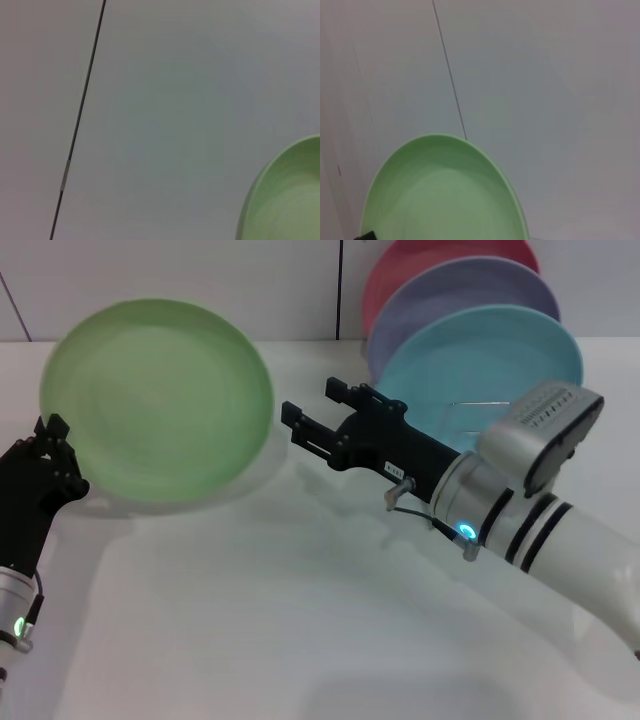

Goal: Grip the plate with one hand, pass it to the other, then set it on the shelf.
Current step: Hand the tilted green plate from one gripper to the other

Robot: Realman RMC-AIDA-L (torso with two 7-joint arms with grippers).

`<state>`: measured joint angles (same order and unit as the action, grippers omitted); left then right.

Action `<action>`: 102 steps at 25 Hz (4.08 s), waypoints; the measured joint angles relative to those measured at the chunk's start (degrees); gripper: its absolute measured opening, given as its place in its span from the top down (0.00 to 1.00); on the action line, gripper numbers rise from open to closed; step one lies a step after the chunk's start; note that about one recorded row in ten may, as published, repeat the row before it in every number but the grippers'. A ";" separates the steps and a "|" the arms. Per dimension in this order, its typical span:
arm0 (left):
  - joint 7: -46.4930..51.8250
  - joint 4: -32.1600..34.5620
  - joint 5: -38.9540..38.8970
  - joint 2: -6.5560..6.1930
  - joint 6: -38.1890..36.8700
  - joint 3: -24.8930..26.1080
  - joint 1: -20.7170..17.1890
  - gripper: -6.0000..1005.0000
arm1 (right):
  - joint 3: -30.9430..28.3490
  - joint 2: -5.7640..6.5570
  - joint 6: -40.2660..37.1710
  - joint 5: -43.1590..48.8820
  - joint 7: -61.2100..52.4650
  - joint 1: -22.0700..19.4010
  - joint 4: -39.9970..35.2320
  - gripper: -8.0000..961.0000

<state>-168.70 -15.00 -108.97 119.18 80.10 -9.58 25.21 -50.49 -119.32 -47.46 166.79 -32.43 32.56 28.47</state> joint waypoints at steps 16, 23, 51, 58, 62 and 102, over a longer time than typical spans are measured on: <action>-0.05 -1.86 1.96 0.00 -0.29 -0.22 -0.18 0.89 | 0.62 -0.18 4.46 -0.07 -0.12 2.11 0.13 0.54; -0.05 -1.89 2.32 0.00 -0.10 -0.19 -0.25 0.88 | 1.53 -0.29 4.56 0.00 -0.84 2.14 0.22 0.54; -0.05 -2.23 2.36 0.00 -0.14 0.15 -0.24 0.87 | 1.20 -0.46 6.21 -0.07 -1.41 2.67 1.24 0.73; -0.05 -2.22 2.31 0.00 -0.36 0.18 -0.24 0.86 | 1.28 -0.51 6.24 -0.11 -1.41 2.75 1.23 0.74; -0.05 -2.22 2.28 0.00 -0.32 0.18 -0.25 0.86 | 1.21 -0.57 6.25 -0.14 -1.41 2.78 1.23 0.75; -0.05 -2.22 2.36 0.00 -0.16 0.05 -0.37 0.84 | 2.95 -0.56 6.09 -3.02 -0.92 2.74 1.59 0.88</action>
<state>-168.75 -17.22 -106.62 119.18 79.94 -9.53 24.83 -47.54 -119.88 -41.37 163.77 -33.35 35.30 30.06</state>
